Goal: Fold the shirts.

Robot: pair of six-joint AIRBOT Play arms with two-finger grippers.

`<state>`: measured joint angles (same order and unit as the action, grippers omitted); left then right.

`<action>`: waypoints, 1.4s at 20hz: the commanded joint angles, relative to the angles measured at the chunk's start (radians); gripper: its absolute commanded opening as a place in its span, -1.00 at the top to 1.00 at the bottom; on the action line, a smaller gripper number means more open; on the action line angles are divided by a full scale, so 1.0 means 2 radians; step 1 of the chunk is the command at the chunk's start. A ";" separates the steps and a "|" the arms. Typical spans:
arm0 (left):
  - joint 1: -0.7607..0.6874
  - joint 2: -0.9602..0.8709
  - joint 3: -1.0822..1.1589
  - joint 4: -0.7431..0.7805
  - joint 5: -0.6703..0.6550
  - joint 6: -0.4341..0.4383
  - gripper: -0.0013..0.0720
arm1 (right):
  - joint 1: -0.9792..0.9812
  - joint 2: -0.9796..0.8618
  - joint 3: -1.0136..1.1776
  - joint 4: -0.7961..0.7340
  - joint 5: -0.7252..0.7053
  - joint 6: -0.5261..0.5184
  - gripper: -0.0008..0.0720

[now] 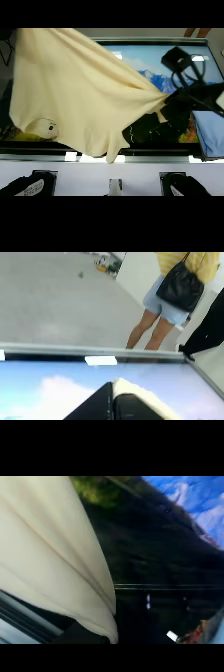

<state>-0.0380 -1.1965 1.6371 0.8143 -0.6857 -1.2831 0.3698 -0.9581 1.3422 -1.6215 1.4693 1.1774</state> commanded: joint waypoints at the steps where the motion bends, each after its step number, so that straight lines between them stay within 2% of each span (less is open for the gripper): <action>1: -0.025 -0.130 0.001 0.000 -0.040 0.003 0.87 | 0.000 -0.062 -0.084 0.065 -0.061 0.006 0.89; 2: -0.036 -0.164 0.001 0.000 -0.060 -0.018 0.86 | 0.000 -0.077 -0.100 0.081 -0.070 0.006 0.89; 3: -0.043 -0.191 0.001 0.000 -0.089 -0.051 0.57 | 0.000 -0.092 -0.111 0.094 -0.071 0.006 0.89; 4: -0.047 -0.212 0.001 0.000 -0.136 -0.083 -0.31 | 0.000 -0.102 -0.117 0.102 -0.068 0.004 0.89; 5: -0.044 -0.226 0.001 0.002 -0.205 -0.098 -0.98 | 0.000 -0.107 -0.120 0.104 -0.065 -0.002 0.89; 6: -0.036 -0.233 0.001 0.014 -0.273 -0.098 -0.73 | 0.000 -0.107 -0.119 0.103 -0.065 -0.007 0.89; 7: -0.023 -0.232 0.001 0.029 -0.339 -0.101 -0.20 | 0.000 -0.107 -0.119 0.102 -0.066 -0.017 0.89; 8: -0.011 -0.223 -0.002 0.035 -0.387 -0.097 -0.16 | 0.000 -0.107 -0.119 0.098 -0.065 -0.028 0.89; 10: 0.006 -0.165 -0.056 0.046 -0.404 -0.096 -0.18 | 0.000 -0.107 -0.119 0.089 -0.060 -0.042 0.89; 11: 0.010 -0.124 -0.108 0.054 -0.398 -0.096 -0.38 | 0.000 -0.107 -0.119 0.090 -0.060 -0.048 0.89; 12: 0.010 -0.076 -0.180 0.059 -0.381 -0.099 -0.70 | 0.000 -0.107 -0.119 0.090 -0.063 -0.049 0.89; 14: 0.001 0.019 -0.344 0.056 -0.327 -0.123 -0.84 | 0.000 -0.107 -0.119 0.090 -0.073 -0.068 0.89; 17: -0.005 0.143 -0.546 0.012 -0.233 -0.166 -0.84 | 0.000 -0.107 -0.119 0.090 -0.085 -0.069 0.89; 20: -0.010 0.203 -0.638 -0.011 -0.195 -0.195 -0.84 | 0.000 -0.107 -0.119 0.092 -0.084 -0.069 0.89; 26: -0.100 0.167 -0.669 -0.097 -0.060 -0.194 -0.84 | 0.000 -0.107 -0.119 0.092 -0.078 -0.069 0.89; 28: -0.132 0.138 -0.669 -0.118 -0.020 -0.194 -0.67 | 0.000 -0.107 -0.119 0.092 -0.074 -0.069 0.89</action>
<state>-0.2180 -0.8730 0.3225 0.6632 -0.8738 -1.6642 0.3695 -1.1721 1.1046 -1.4387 1.3109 1.0389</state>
